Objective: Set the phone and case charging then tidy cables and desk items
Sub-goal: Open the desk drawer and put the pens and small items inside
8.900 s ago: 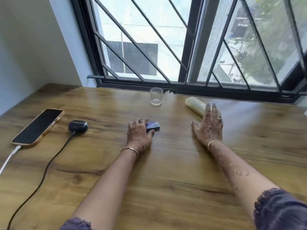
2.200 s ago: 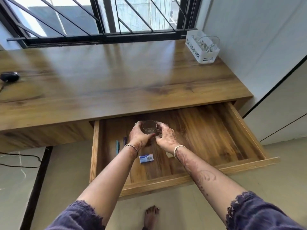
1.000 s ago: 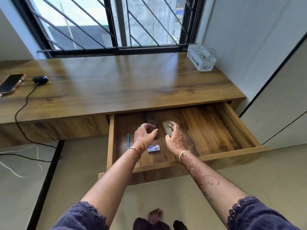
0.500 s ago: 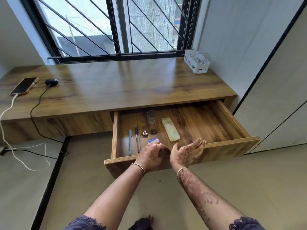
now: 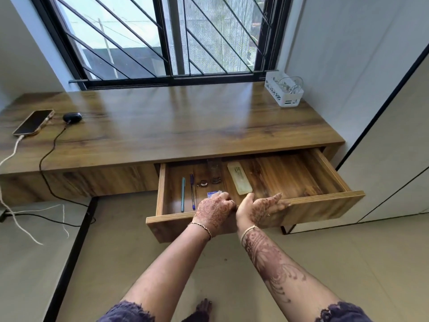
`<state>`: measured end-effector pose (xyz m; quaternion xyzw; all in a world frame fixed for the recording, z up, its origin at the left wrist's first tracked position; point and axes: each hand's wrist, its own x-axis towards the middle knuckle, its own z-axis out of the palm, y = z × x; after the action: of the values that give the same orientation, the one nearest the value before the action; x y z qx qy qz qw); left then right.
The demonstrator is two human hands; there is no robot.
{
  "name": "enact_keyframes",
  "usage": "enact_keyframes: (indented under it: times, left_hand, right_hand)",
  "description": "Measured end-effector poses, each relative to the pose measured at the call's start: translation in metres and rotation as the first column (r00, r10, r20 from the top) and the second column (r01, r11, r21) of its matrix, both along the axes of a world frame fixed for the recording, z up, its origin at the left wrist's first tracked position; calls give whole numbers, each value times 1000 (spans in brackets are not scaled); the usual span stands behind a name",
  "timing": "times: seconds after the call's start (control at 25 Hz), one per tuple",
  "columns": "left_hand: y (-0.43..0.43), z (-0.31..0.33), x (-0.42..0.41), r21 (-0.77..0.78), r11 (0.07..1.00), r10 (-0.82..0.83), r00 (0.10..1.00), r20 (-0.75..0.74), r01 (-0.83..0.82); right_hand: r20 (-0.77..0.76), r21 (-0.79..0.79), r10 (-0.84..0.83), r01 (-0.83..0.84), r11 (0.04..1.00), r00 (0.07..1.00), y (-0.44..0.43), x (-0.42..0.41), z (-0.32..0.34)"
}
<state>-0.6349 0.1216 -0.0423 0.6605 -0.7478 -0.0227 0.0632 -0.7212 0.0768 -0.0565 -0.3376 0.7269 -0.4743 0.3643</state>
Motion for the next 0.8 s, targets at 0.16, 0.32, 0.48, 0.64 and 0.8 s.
enact_keyframes:
  times: [0.16,0.32,0.48,0.64,0.8]
  left_hand:
    - [-37,-4,17,-10,999,34,999,17,-34]
    - [-77,-9,36,-63,998,24,996,83,-18]
    - [-112,-3,55,-99,995,40,996,76,-32]
    - [-144,0,70,-48,995,89,991,96,-85]
    - [-168,0,79,-27,988,154,984,93,-152]
  right_hand:
    - [2,-22,12,-12,1000,1000,-33,18,-1]
    - [37,-105,-6,10,994,999,-70,37,-4]
    - [41,-77,-110,113,991,993,-103,51,7]
    - [200,78,-135,121,990,971,-138,68,11]
    - [204,119,-136,113,986,970,-172,70,7]
